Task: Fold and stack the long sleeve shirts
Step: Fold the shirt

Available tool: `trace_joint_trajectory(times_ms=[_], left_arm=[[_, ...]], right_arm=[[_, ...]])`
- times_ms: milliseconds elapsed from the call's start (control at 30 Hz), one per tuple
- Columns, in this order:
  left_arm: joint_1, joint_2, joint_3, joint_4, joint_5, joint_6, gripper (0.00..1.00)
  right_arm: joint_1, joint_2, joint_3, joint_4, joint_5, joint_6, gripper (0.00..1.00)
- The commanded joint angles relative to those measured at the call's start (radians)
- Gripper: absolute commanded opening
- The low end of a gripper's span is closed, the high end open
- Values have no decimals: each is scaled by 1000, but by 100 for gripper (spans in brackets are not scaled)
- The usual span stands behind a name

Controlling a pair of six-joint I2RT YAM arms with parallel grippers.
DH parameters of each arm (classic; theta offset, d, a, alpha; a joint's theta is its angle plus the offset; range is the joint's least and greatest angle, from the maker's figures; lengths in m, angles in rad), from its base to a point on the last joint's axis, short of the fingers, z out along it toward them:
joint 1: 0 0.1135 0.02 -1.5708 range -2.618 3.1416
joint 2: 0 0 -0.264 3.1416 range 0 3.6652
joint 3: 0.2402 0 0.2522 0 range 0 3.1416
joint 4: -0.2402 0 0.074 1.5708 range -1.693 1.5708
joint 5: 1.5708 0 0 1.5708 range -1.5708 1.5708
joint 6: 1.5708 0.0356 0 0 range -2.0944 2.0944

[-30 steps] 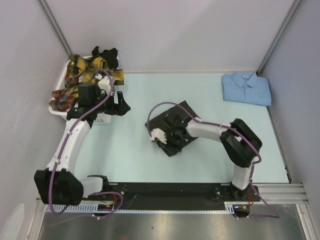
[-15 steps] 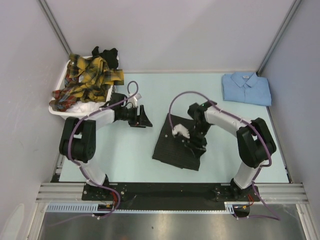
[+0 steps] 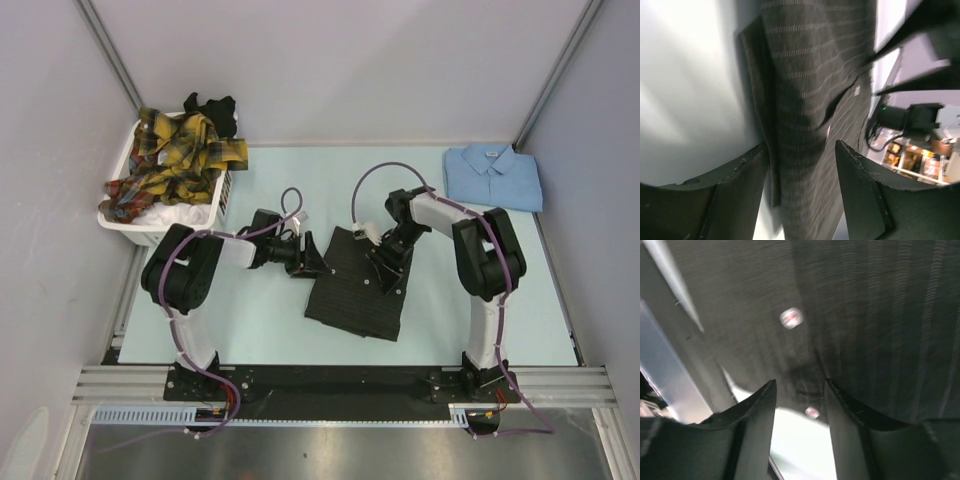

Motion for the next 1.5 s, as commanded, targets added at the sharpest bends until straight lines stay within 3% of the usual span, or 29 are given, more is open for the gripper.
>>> trace_joint_trajectory(times_ms=[0, 200, 300, 533, 567, 833, 1067, 1267, 1367, 1467], left_arm=[[-21, 116, -18, 111, -157, -91, 64], [-30, 182, 15, 165, -183, -114, 61], [-33, 190, 32, 174, -184, -117, 51], [-35, 120, 78, 168, -116, -83, 2], [-35, 101, 101, 141, -119, -65, 0], [-30, -103, 233, -341, -242, 282, 0], [-29, -174, 558, -759, -468, 536, 0], [-67, -145, 958, -1079, -835, 809, 0], [-111, -44, 1177, -1230, -985, 918, 0], [-176, 22, 1227, -1321, -1088, 969, 0]], right_arm=[[-10, 81, -9, 110, 111, 121, 47], [-18, 124, -18, 128, 150, 121, 47], [-19, 133, -12, 122, 147, 118, 46], [-30, 112, -6, 122, 101, 156, 48], [-44, 104, -3, 123, 89, 168, 48], [-222, -45, -12, 238, -229, 479, 53], [-341, -163, -104, 454, -381, 775, 64], [-369, -226, -228, 713, -462, 1065, 69], [-369, -240, -323, 888, -481, 1254, 73], [-377, -249, -414, 1062, -481, 1421, 82]])
